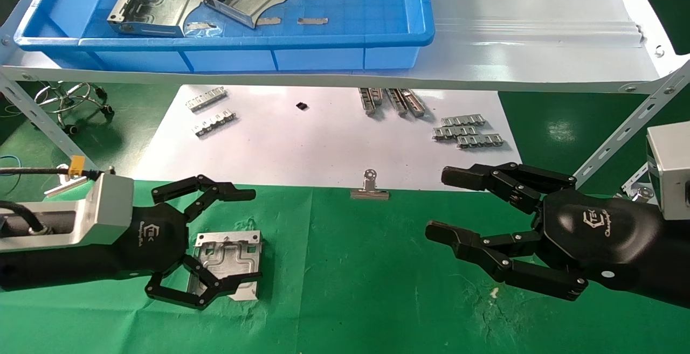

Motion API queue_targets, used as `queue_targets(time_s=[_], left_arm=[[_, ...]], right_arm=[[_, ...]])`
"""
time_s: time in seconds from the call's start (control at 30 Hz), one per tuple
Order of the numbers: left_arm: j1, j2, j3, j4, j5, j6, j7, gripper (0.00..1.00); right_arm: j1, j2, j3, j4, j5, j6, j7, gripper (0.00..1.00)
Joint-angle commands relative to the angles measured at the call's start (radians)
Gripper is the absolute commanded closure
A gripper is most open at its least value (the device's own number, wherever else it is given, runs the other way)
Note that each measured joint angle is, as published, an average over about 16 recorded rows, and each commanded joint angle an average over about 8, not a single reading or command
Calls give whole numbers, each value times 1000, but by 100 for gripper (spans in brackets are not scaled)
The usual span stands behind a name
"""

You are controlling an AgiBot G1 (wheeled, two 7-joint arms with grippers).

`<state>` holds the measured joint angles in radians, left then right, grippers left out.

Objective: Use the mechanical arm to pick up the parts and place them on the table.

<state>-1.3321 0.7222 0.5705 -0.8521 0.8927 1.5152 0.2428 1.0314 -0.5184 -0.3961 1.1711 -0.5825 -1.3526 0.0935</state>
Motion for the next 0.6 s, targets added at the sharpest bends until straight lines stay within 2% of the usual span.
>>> queue_targets(time_s=[0.03, 0.6], left_arm=[[19, -8, -21, -32, -12, -1, -32, 0], [181, -78, -204, -303, -114, -14, -302, 0]], right_arm=[[0, 0, 0, 0, 0, 0, 0, 0], [0, 0, 0, 0, 0, 0, 0, 0]])
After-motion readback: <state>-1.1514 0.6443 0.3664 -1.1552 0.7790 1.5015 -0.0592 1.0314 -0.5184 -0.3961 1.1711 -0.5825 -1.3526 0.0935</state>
